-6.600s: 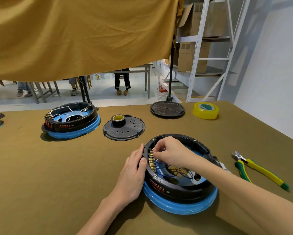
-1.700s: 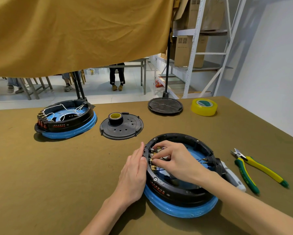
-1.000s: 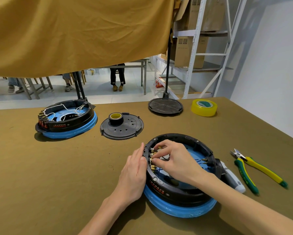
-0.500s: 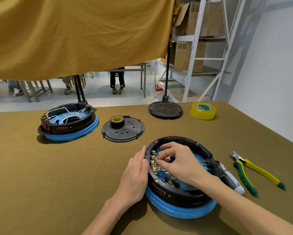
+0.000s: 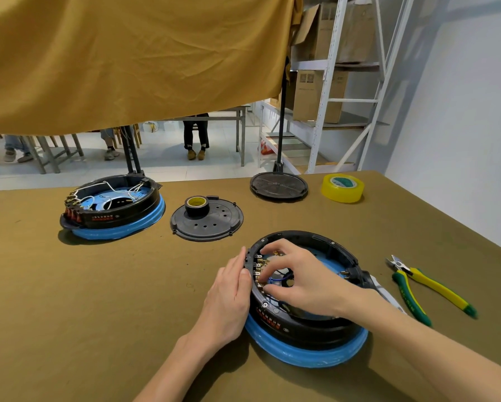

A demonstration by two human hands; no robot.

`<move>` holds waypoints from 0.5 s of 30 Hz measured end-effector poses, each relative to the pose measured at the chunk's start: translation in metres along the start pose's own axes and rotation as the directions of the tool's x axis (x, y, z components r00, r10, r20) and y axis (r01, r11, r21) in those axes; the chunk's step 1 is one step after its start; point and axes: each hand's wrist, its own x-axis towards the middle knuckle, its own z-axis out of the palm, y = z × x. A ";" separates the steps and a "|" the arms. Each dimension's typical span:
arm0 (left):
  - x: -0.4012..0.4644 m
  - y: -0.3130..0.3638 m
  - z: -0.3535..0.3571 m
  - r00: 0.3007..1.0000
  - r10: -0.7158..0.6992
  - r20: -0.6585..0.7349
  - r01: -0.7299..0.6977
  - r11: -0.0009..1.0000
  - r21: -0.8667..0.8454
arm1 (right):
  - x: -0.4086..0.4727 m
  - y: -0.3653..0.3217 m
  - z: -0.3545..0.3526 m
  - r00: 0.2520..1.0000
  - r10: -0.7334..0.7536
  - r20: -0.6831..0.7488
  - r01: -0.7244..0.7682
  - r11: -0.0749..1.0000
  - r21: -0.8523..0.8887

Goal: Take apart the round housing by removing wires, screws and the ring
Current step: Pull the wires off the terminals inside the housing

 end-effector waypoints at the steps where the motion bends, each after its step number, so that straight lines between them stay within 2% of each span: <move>1: 0.000 0.000 0.000 1.000 0.000 -0.003 0.000 1.000 -0.004 | 0.001 0.000 0.000 1.000 -0.009 0.001 0.009 1.000 -0.014; 6: -0.001 0.001 -0.001 1.000 0.001 0.005 -0.001 1.000 -0.025 | -0.002 0.004 0.001 0.998 -0.064 0.013 0.065 0.996 -0.059; 9: -0.001 0.001 -0.001 1.000 -0.002 0.004 0.002 1.000 -0.007 | -0.005 0.007 0.001 0.999 -0.043 0.003 0.043 0.998 -0.054; 12: -0.001 0.001 -0.001 1.000 0.003 0.003 -0.003 1.000 0.002 | -0.007 0.008 -0.005 0.997 -0.020 -0.071 0.023 0.998 0.054; 15: -0.002 0.005 -0.001 1.000 0.000 -0.020 -0.001 1.000 -0.016 | -0.007 0.004 -0.013 0.978 0.020 -0.208 0.034 0.967 0.253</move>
